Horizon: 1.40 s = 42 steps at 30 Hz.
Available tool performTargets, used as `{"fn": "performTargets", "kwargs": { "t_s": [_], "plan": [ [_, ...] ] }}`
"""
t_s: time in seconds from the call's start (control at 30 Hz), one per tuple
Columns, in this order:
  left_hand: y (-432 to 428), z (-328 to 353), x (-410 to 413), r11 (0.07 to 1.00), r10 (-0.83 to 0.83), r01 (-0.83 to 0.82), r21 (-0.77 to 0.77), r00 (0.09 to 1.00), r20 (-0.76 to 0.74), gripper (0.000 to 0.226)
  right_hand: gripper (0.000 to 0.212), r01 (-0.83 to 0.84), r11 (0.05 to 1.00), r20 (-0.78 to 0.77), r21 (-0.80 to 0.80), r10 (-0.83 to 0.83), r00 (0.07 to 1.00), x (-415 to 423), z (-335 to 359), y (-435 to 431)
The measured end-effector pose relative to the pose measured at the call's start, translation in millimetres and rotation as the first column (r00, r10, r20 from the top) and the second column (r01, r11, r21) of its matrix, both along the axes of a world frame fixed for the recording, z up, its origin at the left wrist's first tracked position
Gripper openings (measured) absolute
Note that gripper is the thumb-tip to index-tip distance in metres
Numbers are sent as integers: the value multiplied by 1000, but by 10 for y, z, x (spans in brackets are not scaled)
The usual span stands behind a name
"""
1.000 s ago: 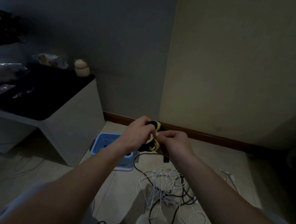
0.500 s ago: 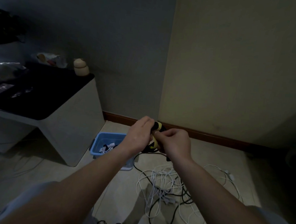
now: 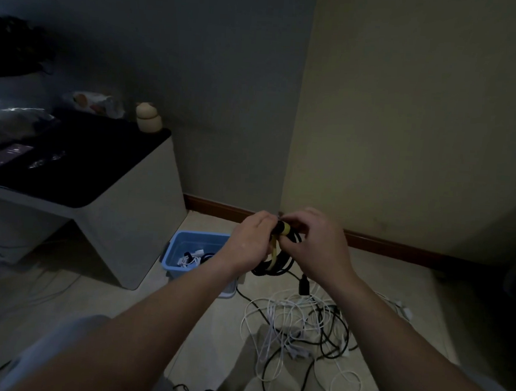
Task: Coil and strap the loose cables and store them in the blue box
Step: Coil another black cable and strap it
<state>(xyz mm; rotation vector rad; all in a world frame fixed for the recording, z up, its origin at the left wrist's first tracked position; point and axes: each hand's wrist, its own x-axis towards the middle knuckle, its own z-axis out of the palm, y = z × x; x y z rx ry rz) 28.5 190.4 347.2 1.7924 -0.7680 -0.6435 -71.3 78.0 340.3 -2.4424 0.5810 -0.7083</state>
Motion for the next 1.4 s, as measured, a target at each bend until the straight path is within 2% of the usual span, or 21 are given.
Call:
{"fn": "performTargets", "kwargs": {
  "t_s": [0.1,0.3,0.4,0.5,0.6,0.77,0.93,1.0,1.13,1.4],
  "plan": [
    [12,18,7,1000,19,-20,-12,994,-108,28,25,-5,999,35,-42,6,999,9,-8,12],
    [30,13,11,998,50,-54,-29,991,-123,28,21,-50,997,57,-65,54,997,16,-6,-11],
    [35,17,12,999,39,-42,-29,995,-95,27,20,-63,996,73,-67,67,995,14,-2,-31],
    [36,14,24,1000,6,-6,18,1000,28,21,20,-85,995,71,-56,89,993,3,7,-33],
    [39,12,17,999,30,-34,31,994,107,26,19,-97,995,81,-31,99,992,-9,17,-23],
    [16,28,-51,986,154,-156,-53,987,-47,36,21,-94,996,82,9,93,992,-5,16,-44],
    [17,45,-80,979,175,-180,-96,983,-58,41,26,-108,980,105,168,91,990,2,17,-75],
    [9,39,-86,977,186,-191,-91,981,-60,40,28,-114,970,106,212,93,990,0,17,-79],
    [-6,28,-90,977,190,-193,-95,981,-33,33,36,-114,975,62,188,104,993,6,27,-70],
    [5,36,-86,975,172,-173,-139,985,-16,28,31,-153,951,51,269,144,988,-13,78,-64]
  ]
}}
